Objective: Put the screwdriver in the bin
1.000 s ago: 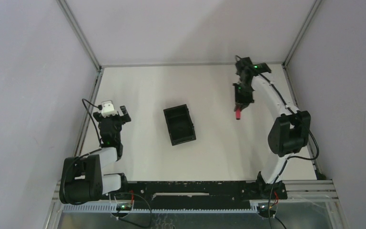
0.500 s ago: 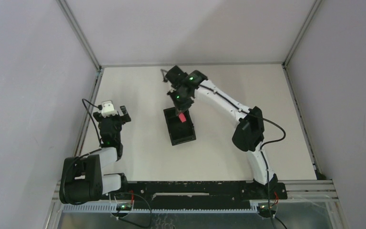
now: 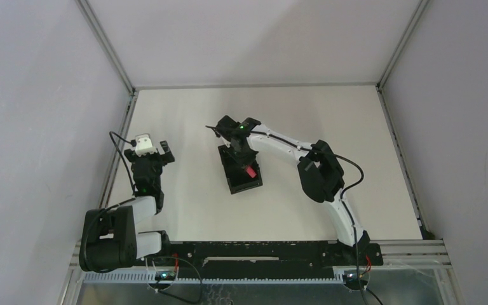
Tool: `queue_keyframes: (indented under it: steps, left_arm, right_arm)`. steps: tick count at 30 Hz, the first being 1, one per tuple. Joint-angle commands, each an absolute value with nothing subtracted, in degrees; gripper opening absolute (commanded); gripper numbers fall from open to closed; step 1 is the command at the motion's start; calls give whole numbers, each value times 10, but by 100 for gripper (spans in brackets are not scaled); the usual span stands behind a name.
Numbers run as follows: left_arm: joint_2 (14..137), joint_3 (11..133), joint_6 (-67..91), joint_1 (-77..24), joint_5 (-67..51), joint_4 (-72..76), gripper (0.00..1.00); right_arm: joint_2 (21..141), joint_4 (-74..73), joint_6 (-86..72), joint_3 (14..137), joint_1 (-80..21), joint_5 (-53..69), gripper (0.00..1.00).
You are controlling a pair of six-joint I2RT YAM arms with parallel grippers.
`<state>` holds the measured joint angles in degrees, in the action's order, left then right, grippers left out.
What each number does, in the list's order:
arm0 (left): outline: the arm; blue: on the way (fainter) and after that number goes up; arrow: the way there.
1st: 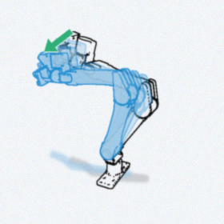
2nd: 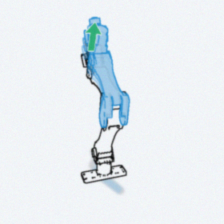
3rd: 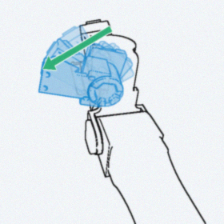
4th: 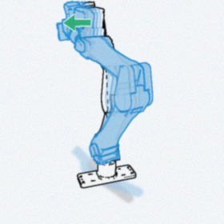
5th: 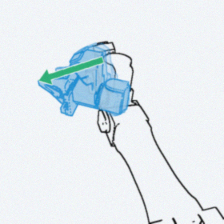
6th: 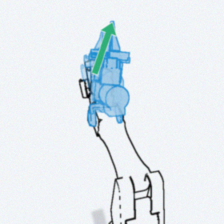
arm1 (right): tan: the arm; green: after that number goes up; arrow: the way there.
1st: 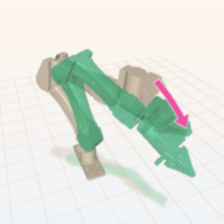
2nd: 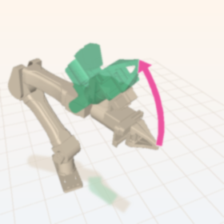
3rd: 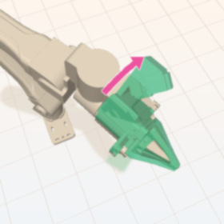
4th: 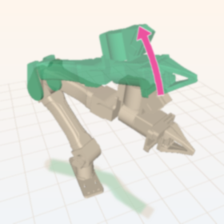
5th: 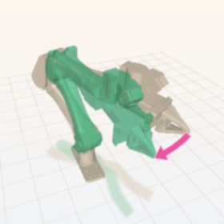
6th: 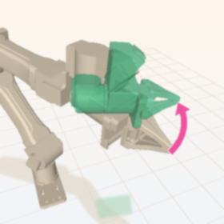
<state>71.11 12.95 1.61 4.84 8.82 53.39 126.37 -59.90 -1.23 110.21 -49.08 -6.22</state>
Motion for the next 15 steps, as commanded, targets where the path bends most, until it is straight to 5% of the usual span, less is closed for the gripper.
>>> queue_keyframes:
  steps: [1,6,15]
  left_arm:
    - [703,135,20,44,89,547,100]
    - [704,136,20,44,89,547,100]
    - [703,136,19,44,89,547,100]
  right_arm:
    - [1260,-545,-3,1101,-493,-71,10]
    - [1260,-543,-22,1103,-493,-81,40]
    - [1190,-549,-52,1122,-495,-99,44]
